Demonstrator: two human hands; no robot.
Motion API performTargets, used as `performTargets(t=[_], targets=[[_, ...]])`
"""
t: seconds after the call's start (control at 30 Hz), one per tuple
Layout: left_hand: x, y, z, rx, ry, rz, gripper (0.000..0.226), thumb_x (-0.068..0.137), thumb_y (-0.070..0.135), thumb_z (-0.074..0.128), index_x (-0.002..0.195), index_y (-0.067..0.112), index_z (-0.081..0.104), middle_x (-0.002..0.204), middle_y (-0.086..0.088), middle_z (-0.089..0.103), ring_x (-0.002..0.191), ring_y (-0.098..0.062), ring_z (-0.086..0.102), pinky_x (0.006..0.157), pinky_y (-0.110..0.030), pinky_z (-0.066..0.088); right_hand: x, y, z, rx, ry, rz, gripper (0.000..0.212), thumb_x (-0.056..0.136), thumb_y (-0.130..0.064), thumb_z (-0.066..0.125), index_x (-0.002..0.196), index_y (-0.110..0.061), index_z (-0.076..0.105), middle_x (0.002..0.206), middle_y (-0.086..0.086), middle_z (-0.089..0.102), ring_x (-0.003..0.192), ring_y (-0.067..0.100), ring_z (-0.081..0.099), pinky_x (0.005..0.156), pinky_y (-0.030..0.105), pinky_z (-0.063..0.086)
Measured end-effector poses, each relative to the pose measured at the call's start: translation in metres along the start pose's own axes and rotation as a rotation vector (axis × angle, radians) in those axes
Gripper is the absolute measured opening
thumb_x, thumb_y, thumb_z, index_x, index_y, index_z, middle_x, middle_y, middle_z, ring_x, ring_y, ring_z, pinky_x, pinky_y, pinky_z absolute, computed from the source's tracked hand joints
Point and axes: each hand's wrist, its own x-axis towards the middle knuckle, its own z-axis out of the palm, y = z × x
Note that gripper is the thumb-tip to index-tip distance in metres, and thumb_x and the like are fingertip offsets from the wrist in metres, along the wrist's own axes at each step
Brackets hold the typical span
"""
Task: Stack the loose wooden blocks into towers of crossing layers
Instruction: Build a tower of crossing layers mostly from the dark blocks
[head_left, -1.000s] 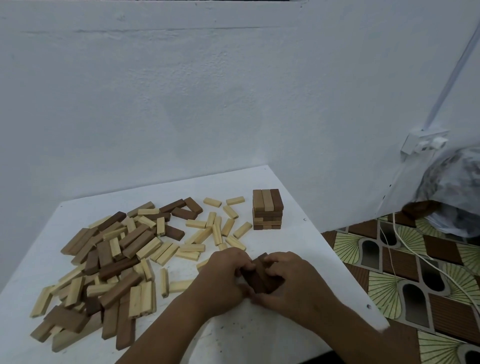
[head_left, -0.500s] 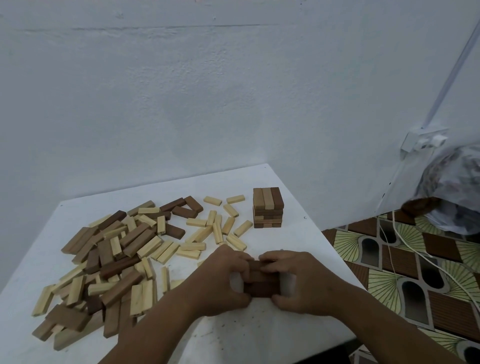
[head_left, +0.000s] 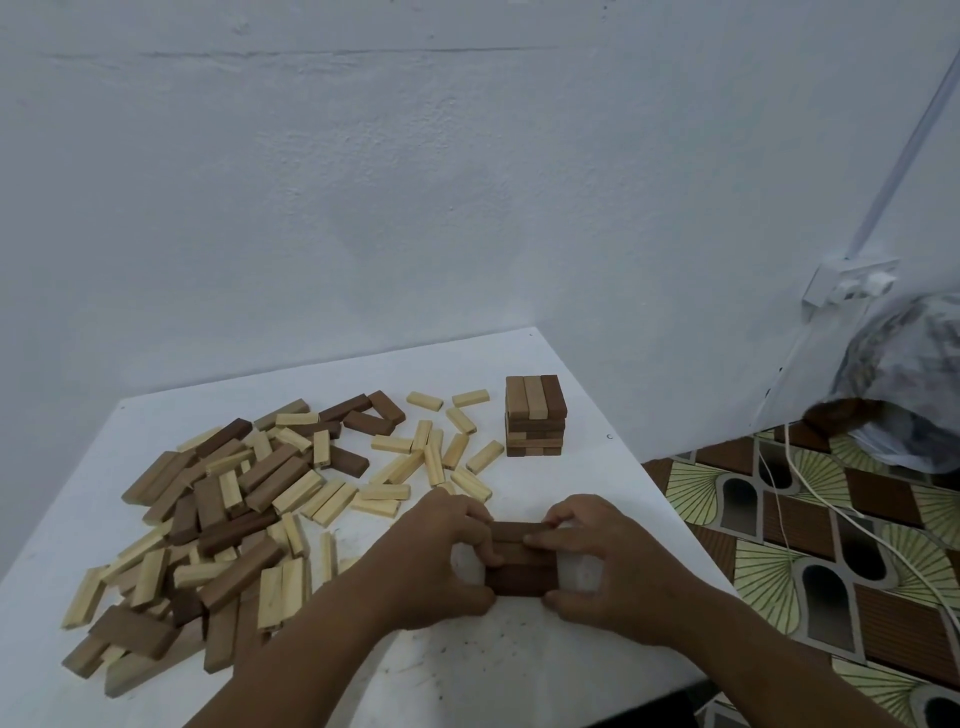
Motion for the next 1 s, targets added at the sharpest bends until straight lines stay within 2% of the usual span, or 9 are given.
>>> performTargets(t=[0.1,0.2,0.3,0.37,0.47,0.53,0.7,0.87,1.0], targets=[[0.002,-0.005,0.001,-0.011,0.009,0.004,0.030,0.064,0.043,0.081,0.088,0.036,0.063,0.111,0.025,0.053,0.106,0.003,0.040,0.091,-0.022,0.042,0.001,-0.002,-0.004,0.043,0.037,-0.015,0.049,0.068,-0.052,0.077,0.114,-0.043,0.062,0.116,-0.028,0.053,0.114,-0.003,0.045,0.097,0.021,0.041],[0.005,-0.004,-0.007,-0.133,0.114,-0.030,0.044,0.057,0.043,0.082,0.088,0.044,0.050,0.108,0.021,0.057,0.098,-0.005,0.051,0.078,-0.029,0.052,0.006,-0.006,-0.015,0.123,0.138,0.013,0.052,0.064,-0.046,0.083,0.109,-0.040,0.058,0.115,-0.027,0.055,0.114,0.001,0.050,0.096,0.025,0.045],[0.013,0.005,-0.021,-0.315,0.265,-0.047,0.053,0.057,0.026,0.087,0.086,0.038,0.044,0.110,0.019,0.064,0.089,-0.002,0.056,0.065,-0.018,0.048,0.017,-0.011,-0.033,0.203,0.236,0.043,0.058,0.063,-0.035,0.086,0.113,-0.035,0.056,0.115,-0.026,0.058,0.113,0.001,0.054,0.093,0.024,0.047],[0.022,0.012,-0.030,-0.413,0.333,-0.045,0.056,0.060,0.014,0.087,0.087,0.031,0.042,0.108,0.018,0.067,0.081,0.001,0.054,0.064,-0.013,0.042,0.028,-0.014,-0.046,0.264,0.300,0.032,0.058,0.065,-0.027,0.087,0.114,-0.030,0.056,0.114,-0.024,0.061,0.114,0.002,0.056,0.102,0.036,0.045],[0.042,0.015,-0.039,-0.514,0.398,-0.052,0.056,0.062,0.018,0.084,0.096,0.028,0.040,0.111,0.020,0.067,0.088,-0.012,0.055,0.070,-0.028,0.045,0.048,-0.011,-0.059,0.306,0.354,0.004,0.054,0.068,-0.017,0.085,0.114,-0.024,0.056,0.114,-0.026,0.062,0.117,0.001,0.056,0.108,0.053,0.038],[0.057,0.015,-0.043,-0.541,0.419,-0.066,0.056,0.064,0.022,0.081,0.101,0.029,0.039,0.115,0.021,0.067,0.095,-0.011,0.053,0.074,-0.033,0.044,0.062,-0.004,-0.065,0.329,0.372,0.026,0.054,0.071,-0.013,0.084,0.115,-0.024,0.055,0.117,-0.022,0.062,0.120,0.002,0.055,0.107,0.050,0.040],[0.094,0.007,-0.049,-0.573,0.422,-0.120,0.054,0.075,0.014,0.081,0.103,0.028,0.037,0.116,0.024,0.066,0.097,0.008,0.051,0.080,-0.026,0.041,0.094,0.018,-0.076,0.345,0.371,0.073,0.045,0.075,-0.012,0.081,0.108,-0.029,0.054,0.120,-0.021,0.064,0.124,0.000,0.052,0.111,0.048,0.035],[0.122,-0.001,-0.046,-0.524,0.403,-0.142,0.055,0.077,0.018,0.079,0.105,0.034,0.035,0.125,0.021,0.063,0.113,0.001,0.050,0.082,-0.021,0.041,0.113,0.042,-0.078,0.325,0.354,0.101,0.047,0.076,-0.018,0.081,0.112,-0.031,0.053,0.123,-0.021,0.062,0.127,0.002,0.049,0.107,0.037,0.040],[0.133,-0.006,-0.040,-0.534,0.375,-0.155,0.056,0.078,0.018,0.079,0.107,0.034,0.034,0.128,0.018,0.061,0.118,-0.009,0.050,0.088,-0.027,0.041,0.117,0.054,-0.075,0.325,0.333,0.107,0.049,0.076,-0.016,0.082,0.113,-0.027,0.052,0.122,-0.020,0.063,0.125,-0.002,0.051,0.106,0.033,0.040]])
